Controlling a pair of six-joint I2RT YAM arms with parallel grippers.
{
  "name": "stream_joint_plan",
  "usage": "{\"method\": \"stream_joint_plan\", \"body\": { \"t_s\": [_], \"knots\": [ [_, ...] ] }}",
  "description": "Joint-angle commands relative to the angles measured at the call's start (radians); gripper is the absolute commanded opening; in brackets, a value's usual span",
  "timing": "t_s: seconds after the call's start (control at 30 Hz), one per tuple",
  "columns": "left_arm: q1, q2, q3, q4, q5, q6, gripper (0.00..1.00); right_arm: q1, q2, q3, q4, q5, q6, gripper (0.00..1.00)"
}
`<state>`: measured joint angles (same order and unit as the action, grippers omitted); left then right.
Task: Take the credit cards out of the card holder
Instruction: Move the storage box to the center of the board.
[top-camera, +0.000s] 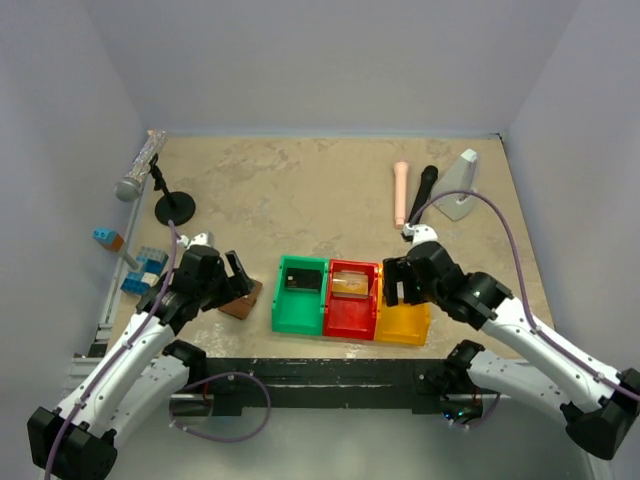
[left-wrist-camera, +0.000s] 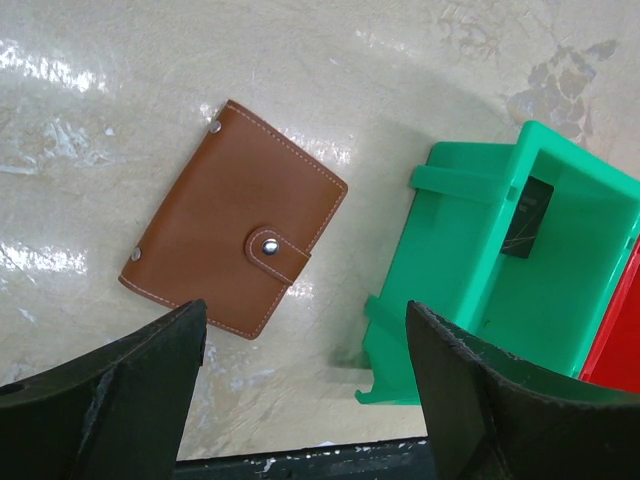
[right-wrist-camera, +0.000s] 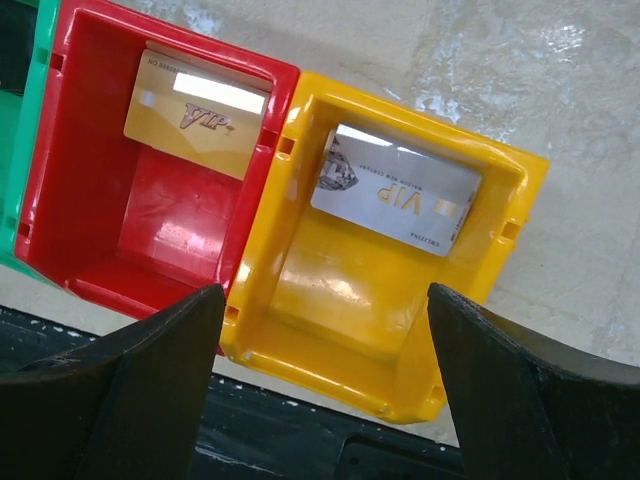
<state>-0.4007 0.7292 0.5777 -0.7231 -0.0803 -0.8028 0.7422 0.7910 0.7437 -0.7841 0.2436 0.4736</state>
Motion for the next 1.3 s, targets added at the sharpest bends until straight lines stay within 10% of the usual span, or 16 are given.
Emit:
{"method": "stream_joint_plan", "body": {
  "t_s": [0.0, 0.43, 1.27],
  "knots": [
    [-0.004, -0.046, -0.052, 0.042, 0.025, -0.052, 0.85, 0.031, 0.106, 0.089, 0.040, 0.006, 0.029, 0.86],
    [-0.004, -0.093, -0.108, 0.080, 0.073, -0.045, 0.86, 0.062, 0.395, 0.187, 0.054, 0.025, 0.106, 0.85],
    [-0.010, -0.045, -0.110, 0.087, 0.076, -0.035, 0.82, 0.062, 0.625, 0.266, 0.054, -0.038, 0.135, 0.27]
  ]
}}
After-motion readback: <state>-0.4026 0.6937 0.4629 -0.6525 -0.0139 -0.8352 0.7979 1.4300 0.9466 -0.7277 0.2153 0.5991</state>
